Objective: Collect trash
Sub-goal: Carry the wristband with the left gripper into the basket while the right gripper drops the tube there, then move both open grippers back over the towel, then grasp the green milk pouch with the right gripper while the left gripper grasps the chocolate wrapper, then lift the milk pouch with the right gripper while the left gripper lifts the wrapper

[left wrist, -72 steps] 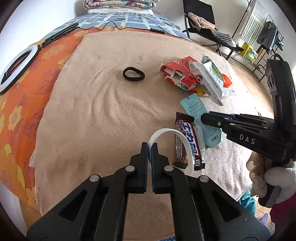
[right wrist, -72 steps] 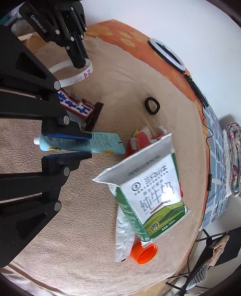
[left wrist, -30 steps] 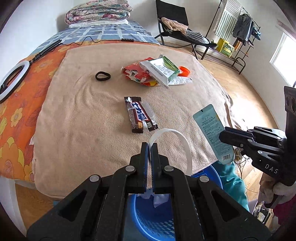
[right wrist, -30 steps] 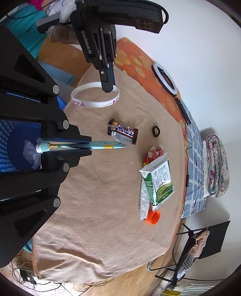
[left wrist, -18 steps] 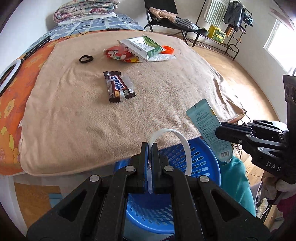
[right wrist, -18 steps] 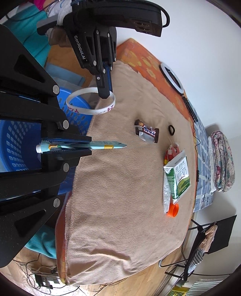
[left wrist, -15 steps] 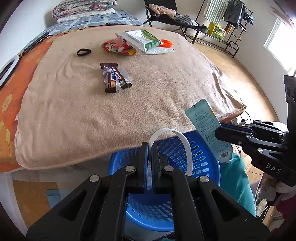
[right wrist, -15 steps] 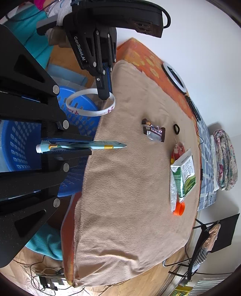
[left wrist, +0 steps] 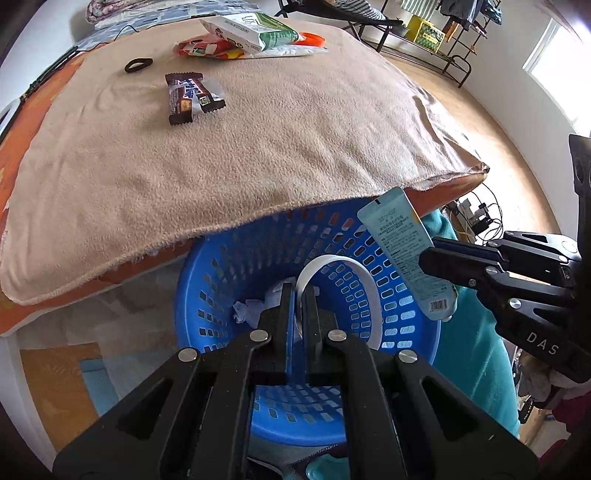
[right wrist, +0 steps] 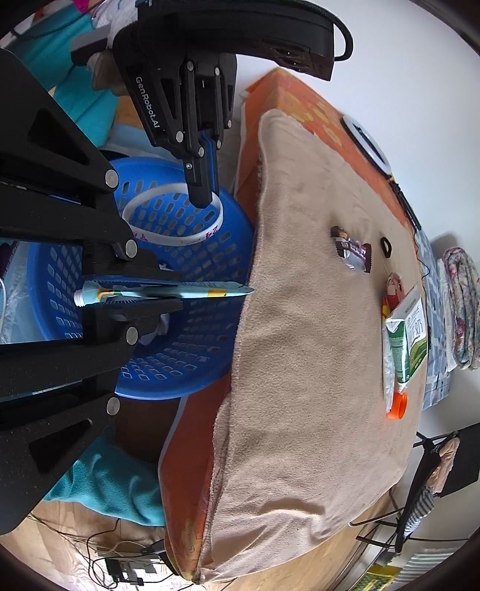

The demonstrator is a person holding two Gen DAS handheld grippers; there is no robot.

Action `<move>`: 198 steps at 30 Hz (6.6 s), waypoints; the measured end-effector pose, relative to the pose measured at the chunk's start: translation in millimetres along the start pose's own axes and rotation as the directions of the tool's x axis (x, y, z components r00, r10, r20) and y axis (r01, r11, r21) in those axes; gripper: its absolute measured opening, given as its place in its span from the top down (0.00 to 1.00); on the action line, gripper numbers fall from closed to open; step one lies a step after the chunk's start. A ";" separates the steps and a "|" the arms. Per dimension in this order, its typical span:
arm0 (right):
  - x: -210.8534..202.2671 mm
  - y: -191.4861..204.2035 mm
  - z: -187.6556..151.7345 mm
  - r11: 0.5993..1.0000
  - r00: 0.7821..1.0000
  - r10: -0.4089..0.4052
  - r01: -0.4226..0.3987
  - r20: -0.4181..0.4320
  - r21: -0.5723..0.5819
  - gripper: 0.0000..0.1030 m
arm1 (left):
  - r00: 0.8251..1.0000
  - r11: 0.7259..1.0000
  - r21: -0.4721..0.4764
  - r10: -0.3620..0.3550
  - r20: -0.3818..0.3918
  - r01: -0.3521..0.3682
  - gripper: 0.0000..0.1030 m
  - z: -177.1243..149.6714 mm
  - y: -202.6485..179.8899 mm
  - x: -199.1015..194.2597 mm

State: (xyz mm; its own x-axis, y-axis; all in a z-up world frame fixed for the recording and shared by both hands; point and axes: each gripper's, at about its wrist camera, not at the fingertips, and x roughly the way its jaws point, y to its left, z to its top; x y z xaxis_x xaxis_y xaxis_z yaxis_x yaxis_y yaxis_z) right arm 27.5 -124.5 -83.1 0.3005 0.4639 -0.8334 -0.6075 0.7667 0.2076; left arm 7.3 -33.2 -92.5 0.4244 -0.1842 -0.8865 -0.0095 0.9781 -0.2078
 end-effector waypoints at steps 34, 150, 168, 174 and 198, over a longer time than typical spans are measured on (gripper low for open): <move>5.6 -6.3 -1.9 0.996 0.996 -0.081 0.082 -0.029 0.019 0.42 | 0.998 0.997 -0.054 0.056 -0.002 -0.056 0.32 3.5 15.3 4.8; 92.0 -70.7 254.1 0.972 0.998 -0.048 0.054 -0.030 0.228 0.79 | 0.981 0.968 -0.221 0.151 0.125 -0.121 0.94 148.8 113.3 14.9; 121.5 -89.9 239.7 0.965 0.994 -0.061 0.081 -0.090 0.249 0.27 | 0.980 0.969 -0.218 0.145 0.136 -0.113 0.94 145.8 111.9 8.8; 89.6 -86.8 229.1 0.973 0.998 -0.051 0.057 -0.030 0.225 0.27 | 0.980 0.971 -0.217 0.132 0.147 -0.098 0.94 142.1 107.8 1.8; -16.3 -16.7 114.4 0.999 0.999 -0.006 0.005 0.041 0.033 0.27 | 0.982 0.994 -0.111 0.025 0.186 -0.004 0.94 61.5 27.2 -66.5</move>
State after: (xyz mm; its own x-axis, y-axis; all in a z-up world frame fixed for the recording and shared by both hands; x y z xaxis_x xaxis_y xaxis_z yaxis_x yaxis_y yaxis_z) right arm 116.9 -94.2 -14.4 0.3344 0.4768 -0.8129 -0.5814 0.7832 0.2203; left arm 34.5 11.6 -13.8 0.5852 -0.1384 -0.7990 -0.1115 0.9622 -0.2483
